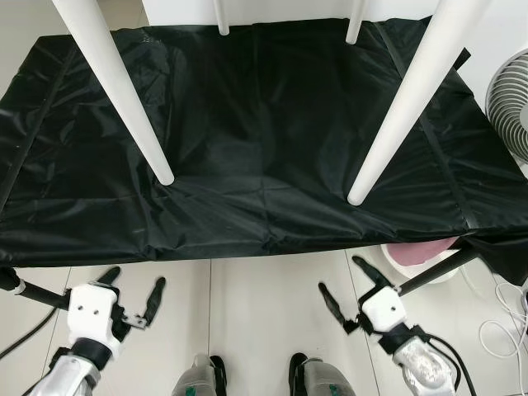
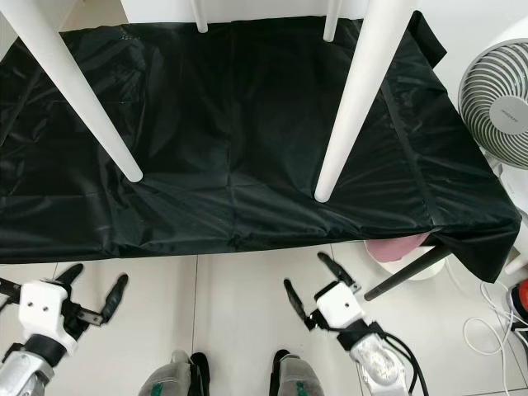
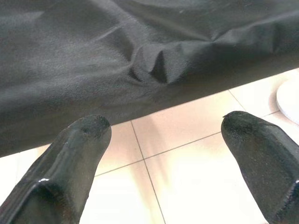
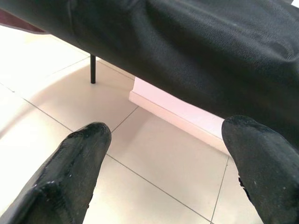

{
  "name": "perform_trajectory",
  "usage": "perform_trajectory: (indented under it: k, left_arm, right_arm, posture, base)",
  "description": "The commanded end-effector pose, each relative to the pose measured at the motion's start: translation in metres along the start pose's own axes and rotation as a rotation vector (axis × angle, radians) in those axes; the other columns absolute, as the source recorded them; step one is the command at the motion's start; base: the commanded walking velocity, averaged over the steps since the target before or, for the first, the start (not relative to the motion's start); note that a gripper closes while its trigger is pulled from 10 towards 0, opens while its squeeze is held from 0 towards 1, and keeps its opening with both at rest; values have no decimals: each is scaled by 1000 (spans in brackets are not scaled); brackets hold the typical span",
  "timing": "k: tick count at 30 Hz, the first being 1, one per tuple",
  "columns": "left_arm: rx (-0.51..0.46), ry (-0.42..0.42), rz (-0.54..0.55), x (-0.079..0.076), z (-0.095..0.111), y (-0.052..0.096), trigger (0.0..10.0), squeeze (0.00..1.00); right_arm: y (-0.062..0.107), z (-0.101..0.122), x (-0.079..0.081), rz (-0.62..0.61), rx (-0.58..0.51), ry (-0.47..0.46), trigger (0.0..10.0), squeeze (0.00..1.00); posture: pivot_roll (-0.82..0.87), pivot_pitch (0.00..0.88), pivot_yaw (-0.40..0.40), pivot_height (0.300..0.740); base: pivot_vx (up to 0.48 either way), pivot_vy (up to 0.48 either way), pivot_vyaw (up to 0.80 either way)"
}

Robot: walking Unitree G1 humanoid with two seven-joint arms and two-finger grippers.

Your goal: Building children table

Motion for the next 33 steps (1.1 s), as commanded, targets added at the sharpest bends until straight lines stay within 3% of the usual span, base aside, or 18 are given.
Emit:
perform_trajectory:
  k: [1, 5, 8, 12, 13, 15, 17, 18, 20, 23, 26, 29, 33]
  left_arm:
    - [64, 12, -21, -9, -22, 8, 10000, 0]
    - [89, 21, -34, -15, -34, 10, 10000, 0]
    - [214, 122, -12, -24, -76, 13, 10000, 0]
    - [281, 152, 10, -28, -93, 14, 10000, 0]
    - [335, 177, 33, -30, -106, 13, 10000, 0]
    - [363, 195, 45, -32, -113, 13, 10000, 0]
    - [435, 243, 63, -41, -127, 7, 10000, 0]
    - [435, 243, 63, -41, -127, 7, 10000, 0]
    - [559, 290, 61, -56, -144, 5, 10000, 0]
    - [593, 305, 54, -62, -149, 5, 10000, 0]
    - [716, 285, 11, -78, -162, 11, 10000, 0]
    - [786, 304, 42, -79, -171, 19, 10000, 0]
    - [820, 325, 54, -81, -174, 23, 10000, 0]
  right_arm:
    - [8, -14, 7, 15, 50, -25, 10000, 0]
    - [11, -23, 8, 13, 74, -45, 10000, 0]
    - [11, -54, -2, -76, 200, -145, 10000, 0]
    - [11, -70, -2, -127, 268, -239, 10000, 0]
    - [11, -82, 1, -152, 325, -309, 10000, 0]
    - [11, -88, 4, -157, 355, -334, 10000, 0]
    - [11, -105, 13, -163, 460, -383, 10000, 0]
    - [11, -105, 13, -163, 460, -383, 10000, 0]
    - [15, -123, 20, -194, 599, -395, 10000, 0]
    - [17, -128, 22, -206, 643, -392, 10000, 0]
    - [39, -147, 29, -240, 803, -375, 10000, 0]
    - [56, -158, 34, -266, 899, -404, 10000, 0]
    - [61, -161, 36, -287, 930, -437, 10000, 0]
  posture:
    - [-16, 162, 62, 740]
    - [-16, 162, 62, 740]
    - [-17, 159, 57, 740]
    - [-19, 153, 53, 740]
    - [-24, 149, 51, 740]
    - [-24, 149, 51, 740]
    - [-26, 145, 53, 740]
    - [-26, 145, 53, 740]
    - [-28, 142, 55, 740]
    - [-28, 142, 55, 740]
    - [-28, 142, 56, 740]
    - [-43, 133, 58, 740]
    - [-46, 123, 59, 740]
  base:
    - [0, 0, 0]
    - [0, 0, 0]
    - [0, 0, 0]
    - [0, 0, 0]
    - [0, 0, 0]
    - [0, 0, 0]
    - [0, 0, 0]
    - [0, 0, 0]
    - [0, 0, 0]
    - [0, 0, 0]
    - [0, 0, 0]
    - [0, 0, 0]
    - [0, 0, 0]
Point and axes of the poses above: a point about 5 cm out from each wrist's last joint towards the gripper, its own y axis pointing back from the gripper into the wrist, its own z axis along the axis of the wrist's last joint, x = y × z, the point moved 4 cm from there along -y, pointing out of the wrist towards the gripper, and after that the axes turned 8 degrees about -y, right-handed, at the moved point
